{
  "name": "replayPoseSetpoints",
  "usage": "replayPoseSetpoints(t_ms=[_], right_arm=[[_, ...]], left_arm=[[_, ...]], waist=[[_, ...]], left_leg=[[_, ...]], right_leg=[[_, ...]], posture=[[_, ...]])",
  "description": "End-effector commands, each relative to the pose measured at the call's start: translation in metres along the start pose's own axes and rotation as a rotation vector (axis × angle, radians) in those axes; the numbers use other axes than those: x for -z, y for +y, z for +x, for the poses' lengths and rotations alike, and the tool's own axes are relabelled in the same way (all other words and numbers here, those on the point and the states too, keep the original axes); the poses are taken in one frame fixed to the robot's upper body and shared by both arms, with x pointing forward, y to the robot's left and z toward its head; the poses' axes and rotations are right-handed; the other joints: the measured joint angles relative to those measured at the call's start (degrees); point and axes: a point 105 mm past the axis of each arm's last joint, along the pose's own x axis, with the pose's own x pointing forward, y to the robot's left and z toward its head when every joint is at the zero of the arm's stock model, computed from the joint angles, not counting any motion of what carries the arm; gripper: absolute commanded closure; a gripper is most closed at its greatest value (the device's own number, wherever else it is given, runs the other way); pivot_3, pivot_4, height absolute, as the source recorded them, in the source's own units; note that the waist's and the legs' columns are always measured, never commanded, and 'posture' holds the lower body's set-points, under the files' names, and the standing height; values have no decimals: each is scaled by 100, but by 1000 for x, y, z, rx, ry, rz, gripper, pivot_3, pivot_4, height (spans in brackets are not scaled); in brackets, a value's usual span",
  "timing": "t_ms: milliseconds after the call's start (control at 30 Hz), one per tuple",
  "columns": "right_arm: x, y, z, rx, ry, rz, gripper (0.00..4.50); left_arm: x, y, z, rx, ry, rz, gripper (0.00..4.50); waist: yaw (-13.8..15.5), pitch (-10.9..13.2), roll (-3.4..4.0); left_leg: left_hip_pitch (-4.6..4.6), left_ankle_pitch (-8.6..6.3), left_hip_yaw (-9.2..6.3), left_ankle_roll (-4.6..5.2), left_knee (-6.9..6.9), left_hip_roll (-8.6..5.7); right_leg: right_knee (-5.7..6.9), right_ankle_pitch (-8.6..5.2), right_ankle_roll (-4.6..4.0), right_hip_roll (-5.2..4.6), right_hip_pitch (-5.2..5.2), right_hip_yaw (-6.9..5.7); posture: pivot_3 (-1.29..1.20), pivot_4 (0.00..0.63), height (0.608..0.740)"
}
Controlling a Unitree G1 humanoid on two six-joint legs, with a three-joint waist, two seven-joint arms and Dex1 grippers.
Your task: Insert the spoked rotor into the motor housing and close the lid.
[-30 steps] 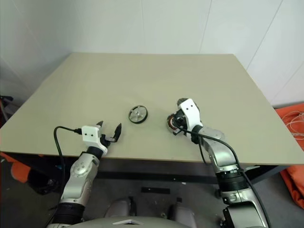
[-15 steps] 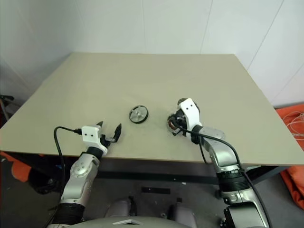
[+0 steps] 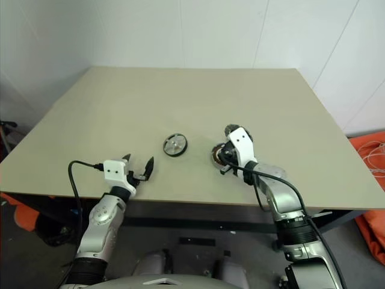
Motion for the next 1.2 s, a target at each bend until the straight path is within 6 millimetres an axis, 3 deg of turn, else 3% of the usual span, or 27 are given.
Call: replayPoseSetpoints(t_ms=[33, 1200], right_arm=[[-5, -3, -1, 10, -8, -18, 4486], [-6, -28, -1, 144, 0, -47, 4486]], left_arm=[[-15, 0, 2, -1, -58, 9, 0], [-14, -1, 2, 0, -52, 5, 0]], waist=[[-1, 0, 0], [-1, 0, 0]], left_leg=[[1, 0, 0, 0, 0, 0], [6, 0, 0, -1, 1, 0]], right_leg=[[0, -1, 1, 0, 0, 0], [1, -3, 5, 0, 5, 0]], posture=[[0, 0, 740], [0, 0, 740]])
